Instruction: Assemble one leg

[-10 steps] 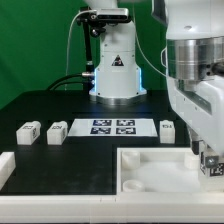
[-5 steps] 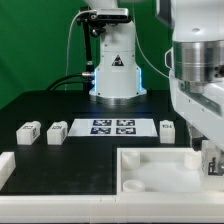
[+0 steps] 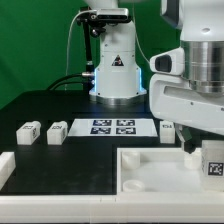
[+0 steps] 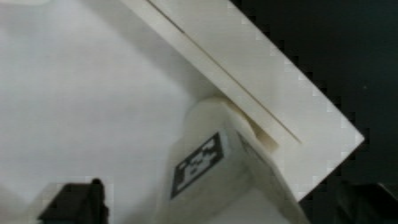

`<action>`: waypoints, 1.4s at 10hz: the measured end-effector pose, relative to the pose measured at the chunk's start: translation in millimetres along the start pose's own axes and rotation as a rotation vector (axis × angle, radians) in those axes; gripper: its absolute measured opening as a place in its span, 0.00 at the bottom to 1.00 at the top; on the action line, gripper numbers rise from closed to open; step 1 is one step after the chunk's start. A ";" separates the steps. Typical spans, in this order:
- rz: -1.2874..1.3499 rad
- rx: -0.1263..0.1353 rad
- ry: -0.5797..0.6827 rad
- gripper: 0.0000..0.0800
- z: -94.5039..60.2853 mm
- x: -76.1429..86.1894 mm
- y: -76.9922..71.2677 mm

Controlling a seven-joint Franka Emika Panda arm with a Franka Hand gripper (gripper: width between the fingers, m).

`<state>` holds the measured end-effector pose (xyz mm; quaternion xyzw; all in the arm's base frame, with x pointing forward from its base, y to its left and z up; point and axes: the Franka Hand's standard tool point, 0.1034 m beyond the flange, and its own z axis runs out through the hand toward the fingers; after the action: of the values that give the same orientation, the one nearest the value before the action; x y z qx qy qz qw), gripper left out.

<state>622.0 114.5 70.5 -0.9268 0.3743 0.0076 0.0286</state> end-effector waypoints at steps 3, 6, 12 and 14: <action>-0.487 -0.018 0.013 0.81 -0.1 -4.4 -5.5; -0.540 -0.018 0.013 0.64 0.2 -4.1 -6.0; 0.090 -0.012 0.020 0.37 -0.9 -5.0 -7.5; 0.383 0.010 0.010 0.37 -1.9 0.5 -8.3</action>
Offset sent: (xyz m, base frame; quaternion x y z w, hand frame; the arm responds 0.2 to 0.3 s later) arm 0.0086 0.0179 -0.0017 0.0186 -0.0035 -0.2603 0.9654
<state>628.2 120.0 72.8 -0.8386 0.5439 0.0065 0.0293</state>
